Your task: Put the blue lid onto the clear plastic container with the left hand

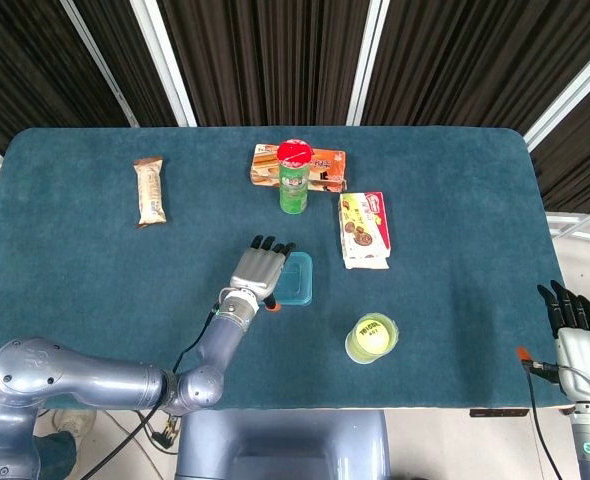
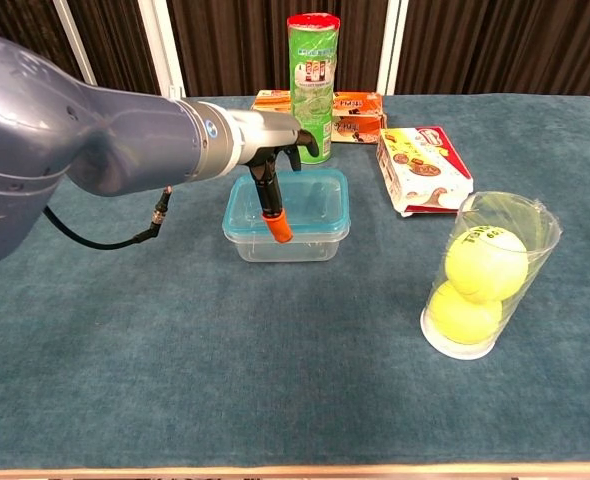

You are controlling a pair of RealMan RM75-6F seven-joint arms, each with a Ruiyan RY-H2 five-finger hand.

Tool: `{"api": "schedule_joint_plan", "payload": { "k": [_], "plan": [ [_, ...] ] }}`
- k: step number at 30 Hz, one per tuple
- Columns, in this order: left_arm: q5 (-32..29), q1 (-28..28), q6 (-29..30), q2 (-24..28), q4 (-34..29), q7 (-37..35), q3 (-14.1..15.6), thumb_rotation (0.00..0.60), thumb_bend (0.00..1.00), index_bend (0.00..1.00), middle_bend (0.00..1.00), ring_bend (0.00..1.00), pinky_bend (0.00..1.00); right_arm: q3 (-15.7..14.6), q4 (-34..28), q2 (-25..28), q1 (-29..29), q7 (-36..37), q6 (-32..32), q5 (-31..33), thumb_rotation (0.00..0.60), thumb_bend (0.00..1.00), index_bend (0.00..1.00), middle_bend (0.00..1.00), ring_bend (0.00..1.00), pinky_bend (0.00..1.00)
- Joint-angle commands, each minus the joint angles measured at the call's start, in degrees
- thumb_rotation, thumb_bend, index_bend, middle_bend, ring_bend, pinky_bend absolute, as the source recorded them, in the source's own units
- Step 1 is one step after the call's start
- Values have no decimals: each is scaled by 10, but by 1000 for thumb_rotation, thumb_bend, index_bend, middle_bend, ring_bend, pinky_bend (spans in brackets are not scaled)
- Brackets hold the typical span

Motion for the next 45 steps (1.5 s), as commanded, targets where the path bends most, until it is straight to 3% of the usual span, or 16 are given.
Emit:
{"api": "schedule_joint_plan", "payload": {
  "k": [1,45],
  "plan": [
    [-2,0,1,-1,2,3,0,600,194,98,263,0,5,0,0,0,0,0,0,1,600,292,87,0,3,0],
    [-13,0,10,-32,35,34,-11,600,193,98,262,0,4,1,-2,2,0,4,-2,3,600,291,87,0,2,0]
  ]
}}
